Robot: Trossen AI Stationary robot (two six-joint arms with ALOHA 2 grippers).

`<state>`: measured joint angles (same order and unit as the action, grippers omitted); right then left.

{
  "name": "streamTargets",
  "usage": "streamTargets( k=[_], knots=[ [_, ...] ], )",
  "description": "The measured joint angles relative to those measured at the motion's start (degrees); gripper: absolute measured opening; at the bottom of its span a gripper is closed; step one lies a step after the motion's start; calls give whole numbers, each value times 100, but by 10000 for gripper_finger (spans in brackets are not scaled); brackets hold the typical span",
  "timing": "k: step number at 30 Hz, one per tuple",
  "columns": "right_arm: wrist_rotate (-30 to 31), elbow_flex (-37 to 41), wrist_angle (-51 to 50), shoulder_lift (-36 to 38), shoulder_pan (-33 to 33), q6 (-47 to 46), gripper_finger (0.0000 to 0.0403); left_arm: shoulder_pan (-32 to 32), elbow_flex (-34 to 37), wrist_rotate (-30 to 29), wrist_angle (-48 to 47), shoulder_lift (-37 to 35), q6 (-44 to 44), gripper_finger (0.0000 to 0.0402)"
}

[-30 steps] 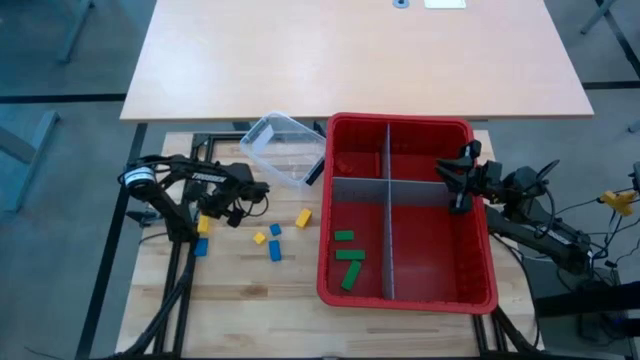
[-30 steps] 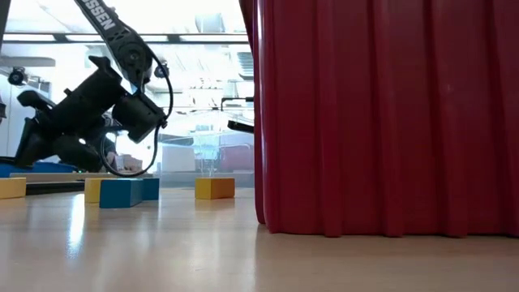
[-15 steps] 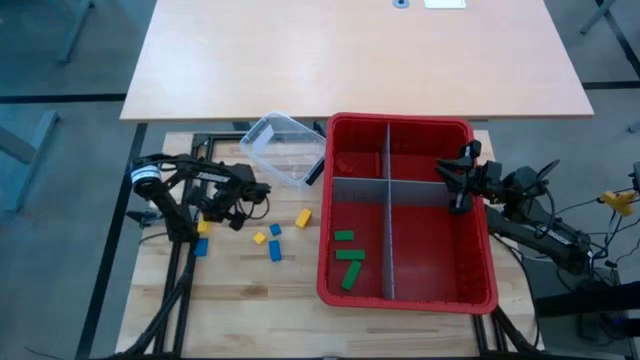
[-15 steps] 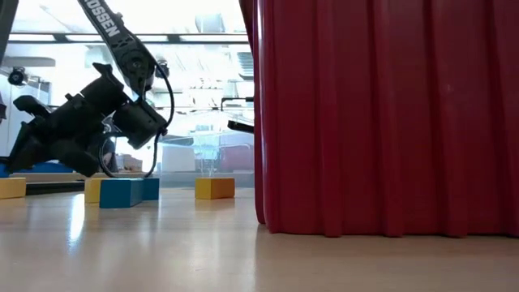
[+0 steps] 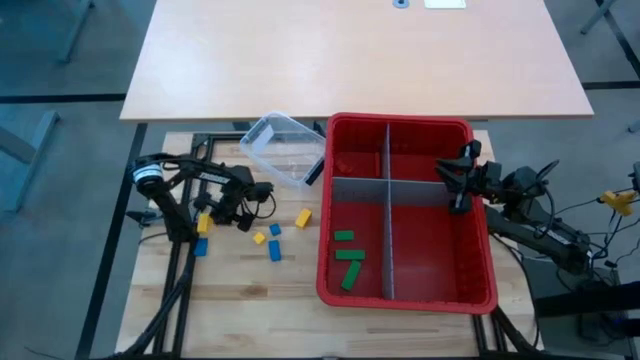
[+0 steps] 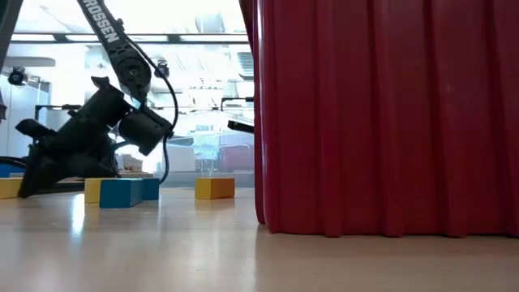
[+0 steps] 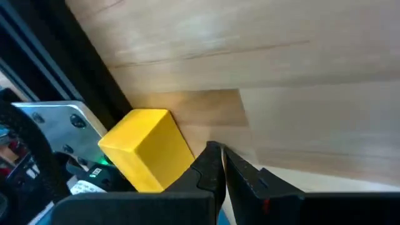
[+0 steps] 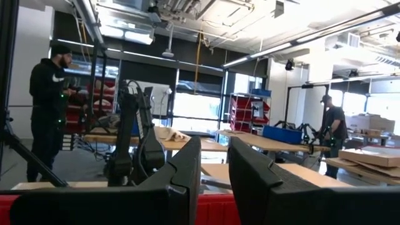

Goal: Sort blocks
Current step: Put the bottom left blue block into the top right of the red bin

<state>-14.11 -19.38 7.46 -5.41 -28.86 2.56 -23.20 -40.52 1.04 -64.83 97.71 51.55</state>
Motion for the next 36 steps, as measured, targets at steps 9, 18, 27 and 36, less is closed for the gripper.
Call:
streamTargets(
  k=[9, 18, 27, 36],
  knots=[
    [11, -2, 9, 0, 2, 1, 56, 212, -446, -529, -829, -65, 266, 0],
    [12, -2, 10, 1, 2, -28, 71, 193, -361, -1018, -1217, -102, 439, 0],
    [3, -2, -110, 0, 2, -59, 58, 12, -260, -829, -1425, -53, 229, 0],
    [-118, -2, -120, 0, 0, -65, 58, -63, -208, -107, -1314, 537, -163, 0]
  ],
)
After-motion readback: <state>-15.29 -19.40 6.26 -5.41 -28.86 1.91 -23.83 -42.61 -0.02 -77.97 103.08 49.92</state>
